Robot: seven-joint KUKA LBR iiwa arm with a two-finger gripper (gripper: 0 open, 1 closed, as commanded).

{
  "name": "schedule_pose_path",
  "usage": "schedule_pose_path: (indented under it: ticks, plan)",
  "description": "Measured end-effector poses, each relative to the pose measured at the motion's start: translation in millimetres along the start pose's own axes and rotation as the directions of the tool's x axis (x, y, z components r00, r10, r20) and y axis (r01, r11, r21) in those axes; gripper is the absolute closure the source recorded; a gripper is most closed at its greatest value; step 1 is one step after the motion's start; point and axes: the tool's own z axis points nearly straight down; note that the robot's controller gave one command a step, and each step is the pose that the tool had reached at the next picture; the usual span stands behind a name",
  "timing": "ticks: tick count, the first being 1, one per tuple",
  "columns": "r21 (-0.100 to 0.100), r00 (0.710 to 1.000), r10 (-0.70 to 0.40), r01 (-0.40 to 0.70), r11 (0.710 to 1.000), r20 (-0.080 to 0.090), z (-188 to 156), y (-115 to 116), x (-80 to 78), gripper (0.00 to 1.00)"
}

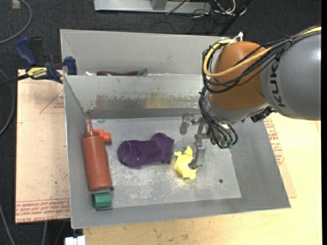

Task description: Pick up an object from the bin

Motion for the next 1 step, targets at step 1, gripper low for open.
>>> schedule_pose_path:
  ticks: [1]
  plan:
    - [0.000, 1.000, 0.001, -0.001, 1.000, 0.008, -4.5, 0.0, -1.2, 0.00]
